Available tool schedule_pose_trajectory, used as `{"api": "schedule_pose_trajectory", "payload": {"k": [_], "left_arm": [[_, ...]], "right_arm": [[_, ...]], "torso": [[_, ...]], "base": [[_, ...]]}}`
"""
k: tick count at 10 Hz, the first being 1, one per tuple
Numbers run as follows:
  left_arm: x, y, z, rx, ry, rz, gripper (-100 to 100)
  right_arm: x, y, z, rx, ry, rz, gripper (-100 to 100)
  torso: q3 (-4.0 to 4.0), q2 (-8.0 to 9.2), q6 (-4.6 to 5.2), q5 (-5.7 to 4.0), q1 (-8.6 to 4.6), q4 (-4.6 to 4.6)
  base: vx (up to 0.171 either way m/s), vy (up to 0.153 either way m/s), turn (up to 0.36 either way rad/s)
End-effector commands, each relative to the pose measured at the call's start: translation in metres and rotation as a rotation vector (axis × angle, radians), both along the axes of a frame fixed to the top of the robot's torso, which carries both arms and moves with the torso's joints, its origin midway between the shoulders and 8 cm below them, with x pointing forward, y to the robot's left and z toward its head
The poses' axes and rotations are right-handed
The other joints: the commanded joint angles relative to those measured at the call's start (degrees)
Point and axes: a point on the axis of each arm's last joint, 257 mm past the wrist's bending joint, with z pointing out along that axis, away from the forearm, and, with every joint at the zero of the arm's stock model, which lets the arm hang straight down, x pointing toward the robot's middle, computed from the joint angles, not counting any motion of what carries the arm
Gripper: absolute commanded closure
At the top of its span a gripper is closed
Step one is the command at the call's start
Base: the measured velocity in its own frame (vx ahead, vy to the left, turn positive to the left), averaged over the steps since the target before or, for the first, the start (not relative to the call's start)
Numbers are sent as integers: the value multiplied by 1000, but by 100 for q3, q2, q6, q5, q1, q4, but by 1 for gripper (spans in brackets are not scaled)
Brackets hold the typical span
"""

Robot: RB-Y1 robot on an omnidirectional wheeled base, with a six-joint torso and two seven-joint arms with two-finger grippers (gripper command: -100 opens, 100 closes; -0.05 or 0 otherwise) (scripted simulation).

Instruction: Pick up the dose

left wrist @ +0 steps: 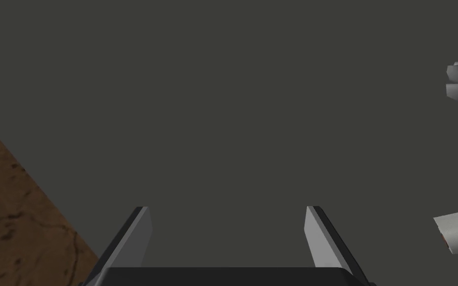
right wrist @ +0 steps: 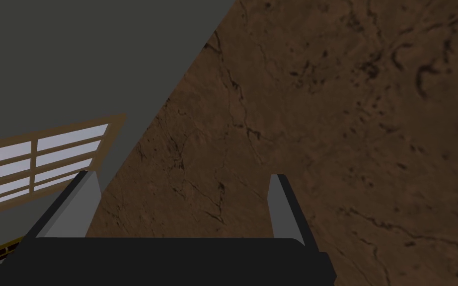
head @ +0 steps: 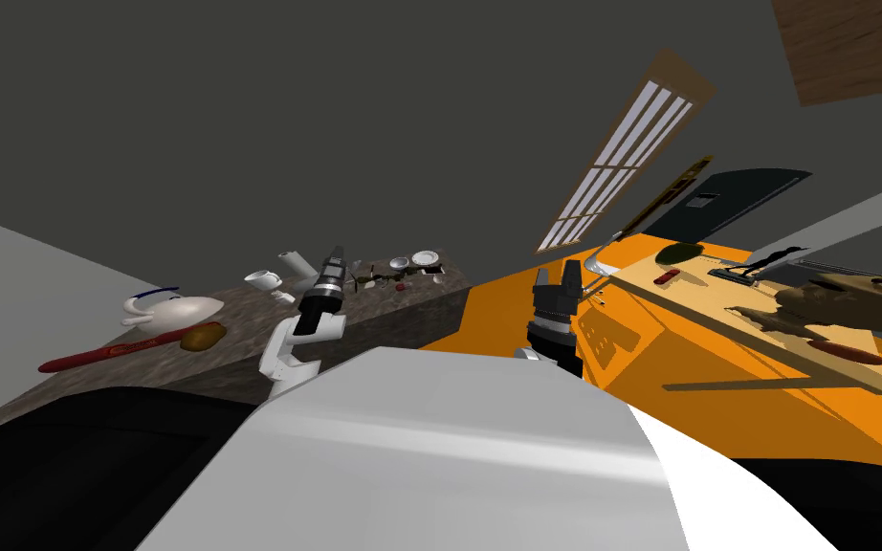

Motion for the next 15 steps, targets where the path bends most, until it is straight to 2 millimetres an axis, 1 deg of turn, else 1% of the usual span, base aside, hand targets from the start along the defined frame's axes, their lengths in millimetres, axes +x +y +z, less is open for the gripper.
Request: {"api": "schedule_pose_trajectory", "payload": {"k": [1,2,3,5,6,7,8,11,12,14,15], "left_arm": [[0,14,-9,-14,37,38,-100],[0,17,-13,-22,52,47,-100],[-3,40,-14,-29,72,96,-100],[-3,45,-22,-43,101,113,-100],[-8,68,-24,-57,123,165,-100],[-9,72,-30,-69,144,178,-100],[-15,93,-29,-80,151,222,-100],[-18,100,-42,-104,195,248,-100],[-26,122,-43,-126,210,299,-100],[-28,126,-52,-144,240,317,-100],[-37,146,-52,-165,246,361,-100]], "right_arm": [[0,0,0,0,0,0,0],[0,0,0,0,0,0,0],[0,0,0,0,0,0,0],[0,0,0,0,0,0,0],[0,0,0,0,0,0,0],[0,0,0,0,0,0,0],[0,0,0,0,0,0,0],[0,0,0,0,0,0,0],[0,0,0,0,0,0,0],[0,0,0,0,0,0,0],[0,0,0,0,0,0,0]], "torso": [[0,0,0,0,0,0],[0,0,-2,0,0,0],[-1,-3,-3,0,1,0],[-1,-2,-2,0,-1,0],[-2,-4,-3,0,0,-1],[-2,-4,0,-1,-3,-1],[-2,-3,-2,0,-2,-1],[-2,-4,-3,0,-2,-1],[-3,-7,-3,0,-1,-1],[-4,-6,-3,-1,-4,-1],[-4,-7,-4,0,-3,-1]], "base": [[-23,-1,-61],[-11,1,13],[-14,-8,-145],[-14,-1,-29],[-14,-12,-133],[-15,-8,-80],[-14,-17,-128],[-7,-5,-22],[-4,-14,-162],[-5,-10,-30],[-2,-19,-152]]}}
